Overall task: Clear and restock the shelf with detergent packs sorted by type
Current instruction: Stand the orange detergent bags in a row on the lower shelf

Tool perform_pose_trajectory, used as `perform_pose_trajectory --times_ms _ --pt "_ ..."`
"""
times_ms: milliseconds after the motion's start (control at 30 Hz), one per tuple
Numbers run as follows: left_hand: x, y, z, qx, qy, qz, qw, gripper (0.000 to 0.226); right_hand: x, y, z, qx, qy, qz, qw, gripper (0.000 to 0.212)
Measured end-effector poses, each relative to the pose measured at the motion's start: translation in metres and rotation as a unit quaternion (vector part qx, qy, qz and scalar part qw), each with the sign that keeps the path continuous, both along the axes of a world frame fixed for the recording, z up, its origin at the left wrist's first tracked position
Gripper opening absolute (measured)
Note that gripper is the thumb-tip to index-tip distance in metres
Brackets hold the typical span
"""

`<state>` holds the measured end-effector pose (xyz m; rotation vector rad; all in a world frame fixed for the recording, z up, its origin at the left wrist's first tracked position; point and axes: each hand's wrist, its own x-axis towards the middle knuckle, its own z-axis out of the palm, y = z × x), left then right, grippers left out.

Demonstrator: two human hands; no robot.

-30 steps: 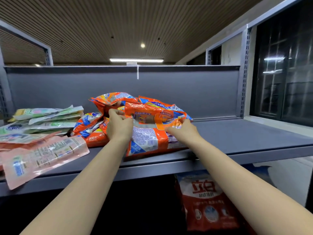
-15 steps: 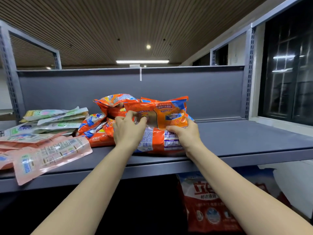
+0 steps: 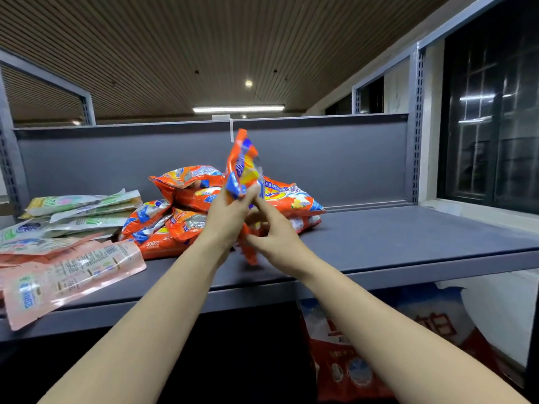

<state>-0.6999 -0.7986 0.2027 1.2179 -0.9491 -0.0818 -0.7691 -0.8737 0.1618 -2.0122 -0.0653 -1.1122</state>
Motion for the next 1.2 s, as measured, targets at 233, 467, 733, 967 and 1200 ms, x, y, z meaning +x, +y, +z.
perform_pose_trajectory --times_ms 233,467,733,967,1200 --pt "0.041 0.012 0.002 -0.135 0.114 0.243 0.954 0.034 0.003 -0.056 0.019 0.118 0.024 -0.254 0.96 0.02" --pt "0.095 0.033 0.005 -0.05 0.172 0.25 0.952 0.03 0.034 -0.124 0.019 0.121 0.192 -0.405 0.886 0.084" --pt "0.101 0.032 0.002 0.001 0.163 0.35 0.922 0.04 0.03 -0.139 0.022 0.254 0.188 -0.456 0.832 0.09" --pt "0.096 0.037 -0.006 0.109 0.109 0.446 0.881 0.054 0.008 -0.171 0.005 0.464 0.086 -0.205 0.857 0.097" --pt "0.056 0.036 -0.009 0.154 0.06 0.384 0.908 0.062 -0.033 -0.112 0.028 0.39 0.106 -0.194 0.894 0.041"
